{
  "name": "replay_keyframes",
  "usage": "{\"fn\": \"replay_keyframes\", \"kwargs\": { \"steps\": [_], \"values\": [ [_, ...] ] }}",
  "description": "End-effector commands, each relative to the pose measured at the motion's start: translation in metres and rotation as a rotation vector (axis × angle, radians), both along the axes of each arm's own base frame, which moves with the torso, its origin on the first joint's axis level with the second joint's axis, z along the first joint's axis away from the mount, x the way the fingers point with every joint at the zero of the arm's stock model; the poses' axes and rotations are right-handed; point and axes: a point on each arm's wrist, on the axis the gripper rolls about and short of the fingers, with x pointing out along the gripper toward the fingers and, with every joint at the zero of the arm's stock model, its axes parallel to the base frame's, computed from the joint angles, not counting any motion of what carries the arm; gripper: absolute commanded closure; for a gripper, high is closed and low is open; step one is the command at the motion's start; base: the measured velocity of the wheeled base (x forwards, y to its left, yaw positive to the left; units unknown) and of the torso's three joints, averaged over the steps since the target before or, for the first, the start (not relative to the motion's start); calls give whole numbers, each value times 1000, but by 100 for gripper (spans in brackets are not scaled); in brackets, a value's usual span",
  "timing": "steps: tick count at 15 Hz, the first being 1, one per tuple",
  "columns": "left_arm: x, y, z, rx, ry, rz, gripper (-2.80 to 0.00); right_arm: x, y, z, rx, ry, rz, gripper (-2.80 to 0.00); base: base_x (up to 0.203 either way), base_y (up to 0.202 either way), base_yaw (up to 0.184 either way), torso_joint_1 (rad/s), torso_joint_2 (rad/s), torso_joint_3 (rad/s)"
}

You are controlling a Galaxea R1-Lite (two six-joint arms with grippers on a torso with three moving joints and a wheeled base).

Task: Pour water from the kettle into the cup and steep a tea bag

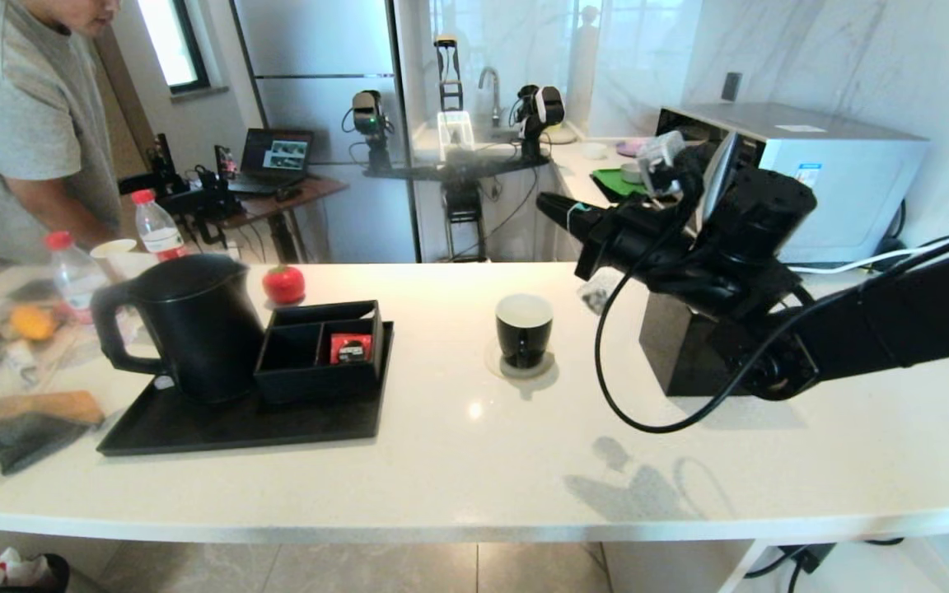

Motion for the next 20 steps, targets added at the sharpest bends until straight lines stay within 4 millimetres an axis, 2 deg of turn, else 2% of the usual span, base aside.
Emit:
{"fn": "replay_keyframes", "kwargs": {
  "steps": [1,7,10,16,20],
  "values": [
    [0,0,0,0,0,0,0,22,8,-15,-9,15,-1,0,0,0,0,0,0,0],
    [0,0,0,1,0,0,0,75,16,-42,-25,48,-32,0,0,0,0,0,0,0],
    [0,0,0,0,0,0,0,94,15,-54,-27,54,-48,0,0,0,0,0,0,0],
    [0,0,0,0,0,0,0,112,14,-59,-25,52,-62,0,0,0,0,0,0,0],
    [0,0,0,0,0,0,0,115,16,-64,-28,60,-60,0,0,0,0,0,0,0]
  ]
}}
